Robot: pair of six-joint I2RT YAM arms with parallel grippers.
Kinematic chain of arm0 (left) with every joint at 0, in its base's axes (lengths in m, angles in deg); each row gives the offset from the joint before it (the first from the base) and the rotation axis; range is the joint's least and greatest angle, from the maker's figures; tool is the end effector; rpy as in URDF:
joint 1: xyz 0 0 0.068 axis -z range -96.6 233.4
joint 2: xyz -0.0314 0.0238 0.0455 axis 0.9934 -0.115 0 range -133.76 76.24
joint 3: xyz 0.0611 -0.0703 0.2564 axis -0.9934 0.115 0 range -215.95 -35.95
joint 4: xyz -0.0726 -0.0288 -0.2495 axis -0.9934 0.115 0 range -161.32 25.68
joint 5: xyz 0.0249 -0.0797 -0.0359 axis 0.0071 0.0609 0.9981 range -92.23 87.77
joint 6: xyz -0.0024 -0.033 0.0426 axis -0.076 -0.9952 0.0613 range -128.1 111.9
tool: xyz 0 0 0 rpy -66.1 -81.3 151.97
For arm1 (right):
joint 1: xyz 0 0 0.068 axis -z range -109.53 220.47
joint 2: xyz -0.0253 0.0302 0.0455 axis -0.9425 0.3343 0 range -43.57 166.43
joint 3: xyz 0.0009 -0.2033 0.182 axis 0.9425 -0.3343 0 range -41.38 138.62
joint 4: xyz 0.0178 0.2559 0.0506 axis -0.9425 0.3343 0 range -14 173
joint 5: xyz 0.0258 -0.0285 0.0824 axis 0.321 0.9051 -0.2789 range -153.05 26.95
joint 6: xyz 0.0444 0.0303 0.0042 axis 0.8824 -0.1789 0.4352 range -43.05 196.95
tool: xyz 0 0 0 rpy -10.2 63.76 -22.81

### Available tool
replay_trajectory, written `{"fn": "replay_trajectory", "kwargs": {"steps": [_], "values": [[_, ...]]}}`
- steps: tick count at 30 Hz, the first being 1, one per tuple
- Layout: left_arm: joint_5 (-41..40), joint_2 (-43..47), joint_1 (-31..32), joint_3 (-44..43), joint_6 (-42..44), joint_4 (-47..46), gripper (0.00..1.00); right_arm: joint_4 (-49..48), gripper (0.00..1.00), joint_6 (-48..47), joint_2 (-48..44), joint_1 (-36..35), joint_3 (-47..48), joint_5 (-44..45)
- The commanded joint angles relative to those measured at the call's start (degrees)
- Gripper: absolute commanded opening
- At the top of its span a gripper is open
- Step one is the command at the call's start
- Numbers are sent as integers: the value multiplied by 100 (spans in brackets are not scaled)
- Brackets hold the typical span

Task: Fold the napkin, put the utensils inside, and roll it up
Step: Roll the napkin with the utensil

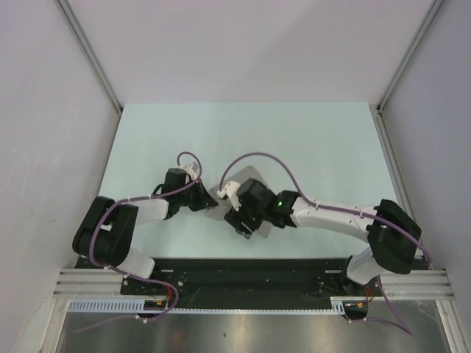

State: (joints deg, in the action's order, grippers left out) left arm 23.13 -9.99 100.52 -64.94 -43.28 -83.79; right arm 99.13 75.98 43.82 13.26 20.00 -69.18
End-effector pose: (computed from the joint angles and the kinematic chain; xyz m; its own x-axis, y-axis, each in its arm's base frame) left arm 0.2450 -0.0914 0.1286 -0.8709 -0.2764 -0.4064 0.0671 0.7522 -0.6555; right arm 0.1733 0.2762 0.2410 -0.3948 -0.6438 -0.6554 -0.8804 0.4690 0.0696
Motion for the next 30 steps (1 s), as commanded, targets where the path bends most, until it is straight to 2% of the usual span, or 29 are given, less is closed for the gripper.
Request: {"fn": "replay_trajectory", "kwargs": {"steps": [1,9,17,24,28,30], "values": [[-427,-262,-25,-150,81,359,0,-950,71,-289,-170,-754,-557,2122],[-383,-394,-69,-300,117,438,0,-1724,70,-1018,313,-1450,-619,2986],[-313,-517,-87,-432,134,473,0,-2155,68,-1695,910,-1416,-566,2837],[-260,-570,-104,-502,178,509,0,-2252,66,-1836,1394,-1179,-478,2705],[-173,-578,-122,-528,187,474,0,-2235,57,-1784,1648,-933,-382,2337],[-85,-570,-122,-546,196,447,0,-2103,49,-1775,1710,-818,-285,2213]]}}
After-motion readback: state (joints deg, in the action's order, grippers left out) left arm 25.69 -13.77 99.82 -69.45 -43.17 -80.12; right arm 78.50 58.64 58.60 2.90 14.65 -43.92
